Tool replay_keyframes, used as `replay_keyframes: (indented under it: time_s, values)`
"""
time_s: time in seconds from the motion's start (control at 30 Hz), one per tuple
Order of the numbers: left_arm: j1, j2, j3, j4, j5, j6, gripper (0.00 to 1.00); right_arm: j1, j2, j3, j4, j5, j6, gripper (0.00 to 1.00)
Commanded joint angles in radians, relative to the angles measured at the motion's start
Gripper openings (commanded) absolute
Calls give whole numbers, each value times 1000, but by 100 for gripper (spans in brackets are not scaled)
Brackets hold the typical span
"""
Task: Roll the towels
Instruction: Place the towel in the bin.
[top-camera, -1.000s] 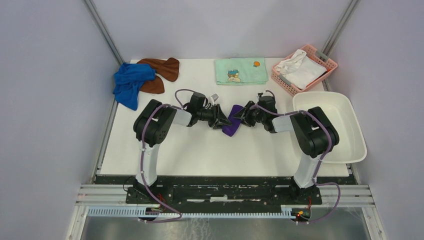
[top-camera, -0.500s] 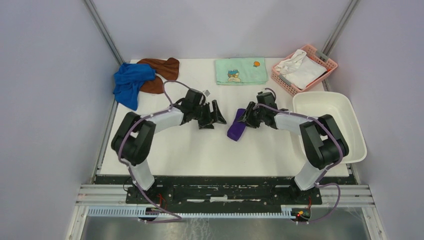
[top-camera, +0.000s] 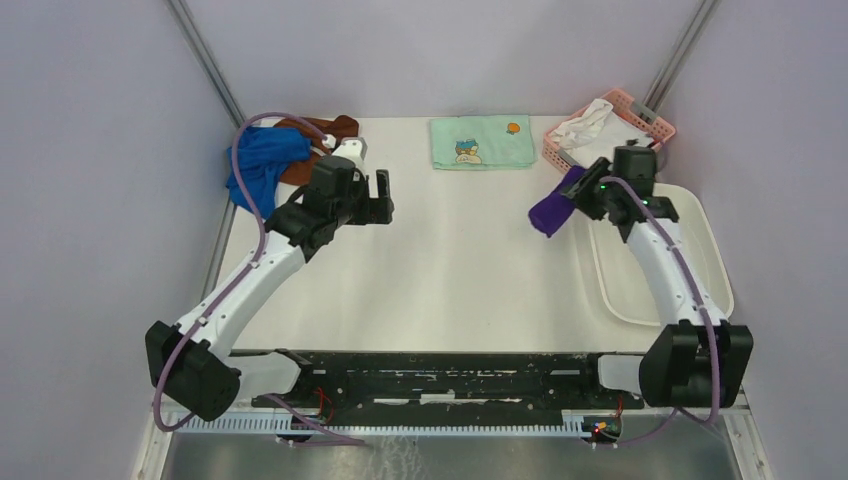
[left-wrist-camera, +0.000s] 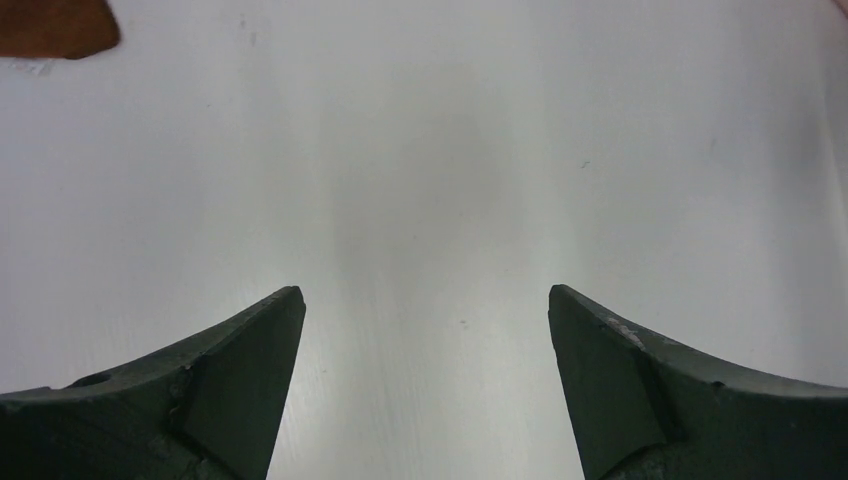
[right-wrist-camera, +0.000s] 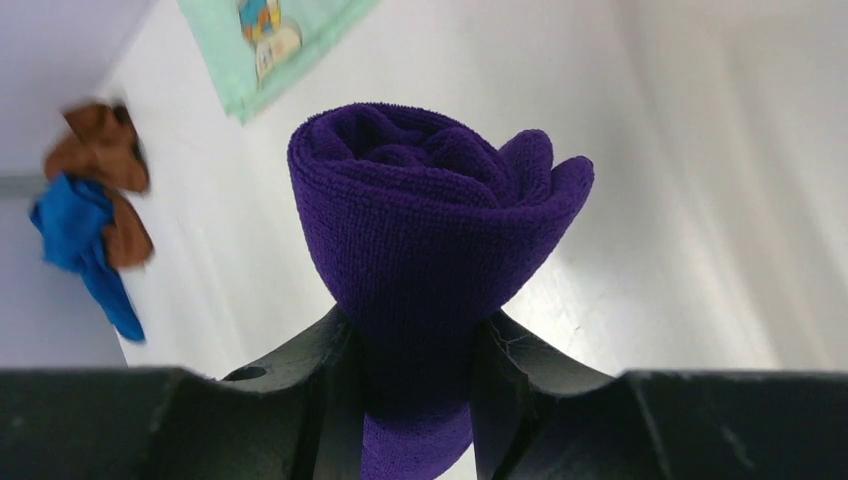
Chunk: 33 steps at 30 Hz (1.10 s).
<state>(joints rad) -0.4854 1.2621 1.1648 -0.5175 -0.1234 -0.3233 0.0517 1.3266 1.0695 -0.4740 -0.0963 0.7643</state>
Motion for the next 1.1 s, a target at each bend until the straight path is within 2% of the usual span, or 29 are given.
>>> replay_keyframes:
  time_s: [0.0,0.2,0.4,0.53,0.87,1.07]
  values:
    - [11,-27,-63,-8,-101,101,98,-199,-88,47,-83,-55,-23,24]
    - [11,-43,-79,-13,-93,98,98,-509,-115,2,-93,-173,-33,23]
    - [10,-50,-90,-3,-65,94,98,-696,-92,-117,-98,-198,-28,22]
    - [11,-47,-91,-3,-49,91,98,-740,-77,-168,-137,-146,-63,21]
    - [11,-49,-93,-3,-39,87,98,-757,-53,-224,-253,125,-151,25]
    - [10,-54,-96,-4,-44,87,98,-757,3,-240,-272,195,-164,27]
